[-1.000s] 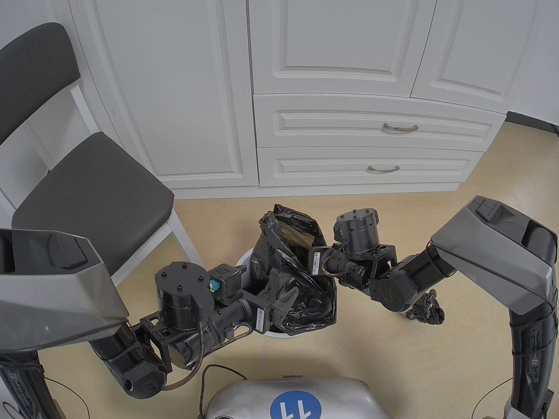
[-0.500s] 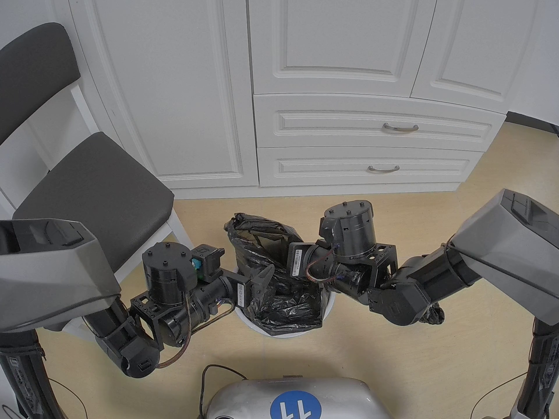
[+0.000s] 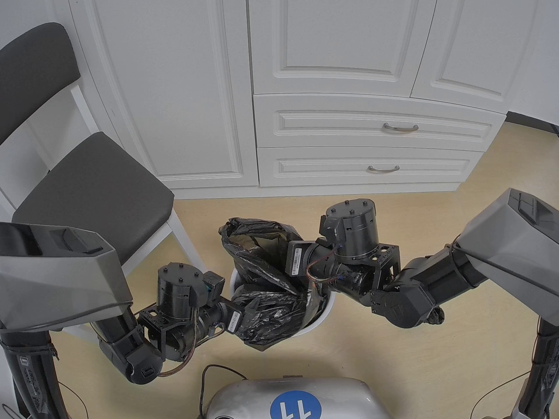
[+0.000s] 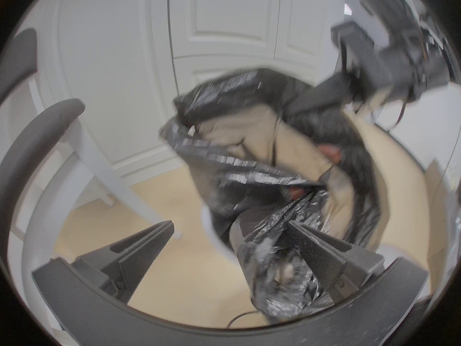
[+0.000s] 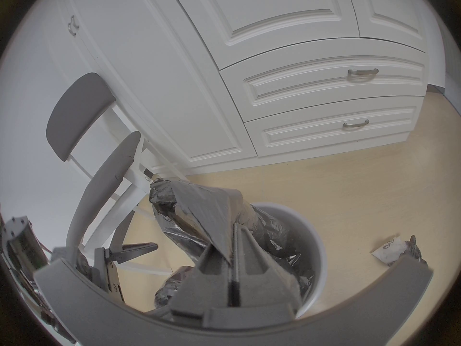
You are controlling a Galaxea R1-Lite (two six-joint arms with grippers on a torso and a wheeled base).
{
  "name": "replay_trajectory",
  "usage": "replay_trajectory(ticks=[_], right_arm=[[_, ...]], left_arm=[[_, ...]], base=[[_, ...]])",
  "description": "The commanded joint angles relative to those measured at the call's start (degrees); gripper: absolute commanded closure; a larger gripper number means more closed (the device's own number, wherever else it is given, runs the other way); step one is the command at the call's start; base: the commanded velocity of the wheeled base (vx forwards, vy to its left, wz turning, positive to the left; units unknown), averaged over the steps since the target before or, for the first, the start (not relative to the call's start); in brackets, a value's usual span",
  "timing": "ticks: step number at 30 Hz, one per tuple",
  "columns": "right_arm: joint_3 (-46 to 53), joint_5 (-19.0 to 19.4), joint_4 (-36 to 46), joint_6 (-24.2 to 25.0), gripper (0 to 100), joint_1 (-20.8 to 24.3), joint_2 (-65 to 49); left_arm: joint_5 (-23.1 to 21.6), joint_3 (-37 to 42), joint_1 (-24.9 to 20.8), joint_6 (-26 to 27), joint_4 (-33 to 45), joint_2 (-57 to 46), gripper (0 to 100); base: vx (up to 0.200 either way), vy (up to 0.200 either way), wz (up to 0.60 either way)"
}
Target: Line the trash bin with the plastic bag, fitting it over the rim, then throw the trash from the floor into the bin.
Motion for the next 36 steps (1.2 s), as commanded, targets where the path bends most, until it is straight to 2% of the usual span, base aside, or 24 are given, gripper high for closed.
replay_trajectory(ticks=[1, 8, 15, 20, 24, 29, 33, 36], right_arm=[[0.0, -0.3, 0.0, -0.8, 100, -1.6, -0.9], [2.0, -2.9, 0.9, -5.4, 100, -2.1, -1.1], [5.0, -2.9, 0.9, -8.0, 100, -1.4, -2.1], [6.1, -2.9, 0.5, -7.9, 100, 0.2, -3.4], [6.4, -2.9, 0.4, -7.8, 100, 1.3, -4.0], [7.0, -3.0, 0.2, -7.8, 100, 1.9, -4.8], [7.2, -3.1, 0.2, -7.8, 100, 2.0, -5.3], [7.2, -3.1, 0.2, -7.8, 100, 2.0, -5.4]], left_arm=[[4.4, 2.2, 1.8, 4.2, 3.8, 1.9, 0], [4.3, 5.5, 3.5, 9.7, 4.8, 2.4, 0], [4.0, 5.3, 3.5, 9.1, 1.5, 0.0, 0], [2.3, 5.2, 2.6, 5.7, -4.9, -2.8, 0], [1.3, 4.0, -1.0, 0.2, -7.0, -2.9, 0], [1.3, -0.4, -4.4, -7.6, -7.3, 0.6, 0], [1.3, -3.5, -4.7, -11.0, -6.9, 4.8, 0], [1.3, -4.0, -4.7, -11.1, -6.8, 6.6, 0]], base=[[0.000, 0.000, 0.00], [0.000, 0.000, 0.00], [0.000, 0.000, 0.00], [0.000, 0.000, 0.00], [0.000, 0.000, 0.00], [0.000, 0.000, 0.00], [0.000, 0.000, 0.00], [0.000, 0.000, 0.00]])
